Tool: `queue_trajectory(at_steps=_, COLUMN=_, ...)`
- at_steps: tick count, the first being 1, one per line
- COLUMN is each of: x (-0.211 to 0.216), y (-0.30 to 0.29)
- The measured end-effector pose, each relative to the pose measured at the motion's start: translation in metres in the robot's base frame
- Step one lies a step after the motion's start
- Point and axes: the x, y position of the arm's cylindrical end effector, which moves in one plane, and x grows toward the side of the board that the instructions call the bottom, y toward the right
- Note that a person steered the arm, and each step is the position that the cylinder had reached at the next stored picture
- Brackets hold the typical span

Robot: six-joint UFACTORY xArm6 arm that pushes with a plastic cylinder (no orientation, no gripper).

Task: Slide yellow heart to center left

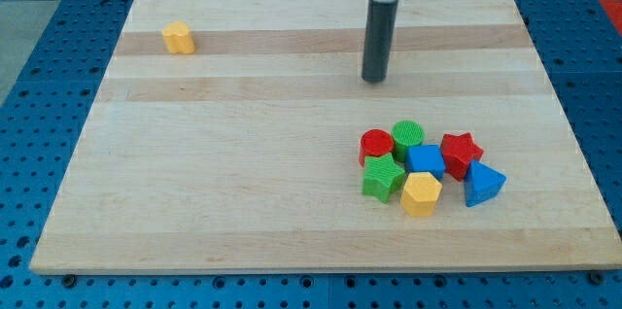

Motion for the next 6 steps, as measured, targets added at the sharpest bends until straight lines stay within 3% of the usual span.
queue_trajectory(at_steps=2, x=-0.093, y=-0.046)
queue_trajectory(at_steps=3, x=-0.120, y=-0.093)
queue_trajectory(at_steps=5, x=-0.107, y=-0.233)
queue_trajectory(at_steps=6, x=-0.076, y=-0.259)
